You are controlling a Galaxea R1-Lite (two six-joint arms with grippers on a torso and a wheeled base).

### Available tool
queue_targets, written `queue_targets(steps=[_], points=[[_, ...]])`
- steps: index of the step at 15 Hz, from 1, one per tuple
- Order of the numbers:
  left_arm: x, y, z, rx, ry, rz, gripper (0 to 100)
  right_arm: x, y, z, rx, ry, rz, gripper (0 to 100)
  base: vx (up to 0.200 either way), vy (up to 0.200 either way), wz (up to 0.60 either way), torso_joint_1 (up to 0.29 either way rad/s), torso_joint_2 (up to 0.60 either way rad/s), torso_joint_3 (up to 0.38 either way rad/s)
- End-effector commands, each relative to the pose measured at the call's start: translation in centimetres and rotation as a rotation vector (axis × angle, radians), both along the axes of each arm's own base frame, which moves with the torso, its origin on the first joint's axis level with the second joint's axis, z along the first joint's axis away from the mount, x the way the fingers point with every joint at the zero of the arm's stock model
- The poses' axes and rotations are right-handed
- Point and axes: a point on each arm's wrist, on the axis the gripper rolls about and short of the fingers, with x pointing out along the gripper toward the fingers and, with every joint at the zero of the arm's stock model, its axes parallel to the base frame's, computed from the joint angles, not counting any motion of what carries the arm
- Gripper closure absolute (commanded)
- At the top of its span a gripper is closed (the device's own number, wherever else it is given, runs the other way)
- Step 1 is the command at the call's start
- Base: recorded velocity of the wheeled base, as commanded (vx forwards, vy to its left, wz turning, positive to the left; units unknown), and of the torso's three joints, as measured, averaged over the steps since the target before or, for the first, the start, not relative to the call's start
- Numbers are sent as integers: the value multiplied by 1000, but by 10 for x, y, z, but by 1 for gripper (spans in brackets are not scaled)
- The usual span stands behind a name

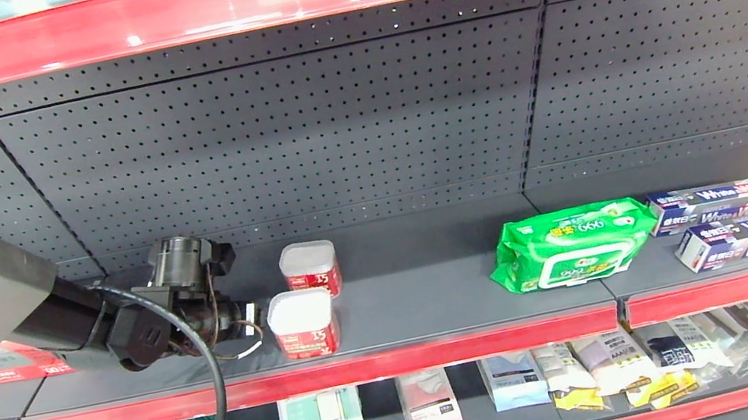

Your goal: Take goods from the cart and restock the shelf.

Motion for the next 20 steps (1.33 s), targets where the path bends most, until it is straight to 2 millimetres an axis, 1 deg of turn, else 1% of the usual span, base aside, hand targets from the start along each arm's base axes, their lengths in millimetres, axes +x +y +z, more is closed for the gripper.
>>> queue_targets(steps=[1,15,18,20], points=[[0,-1,0,-1,0,0,0,0,0,0,0,2,-1,0,0,0,0,0,0,0],[-1,0,0,0,3,0,0,0,0,0,0,2,-1,0,0,0,0,0,0,0],[-2,1,2,-1,-2,3,0,0,0,0,0,0,0,0,0,0,0,0,0,0],[-8,10,11,-4,-15,23,0,0,0,0,0,2,-1,0,0,0,0,0,0,0]])
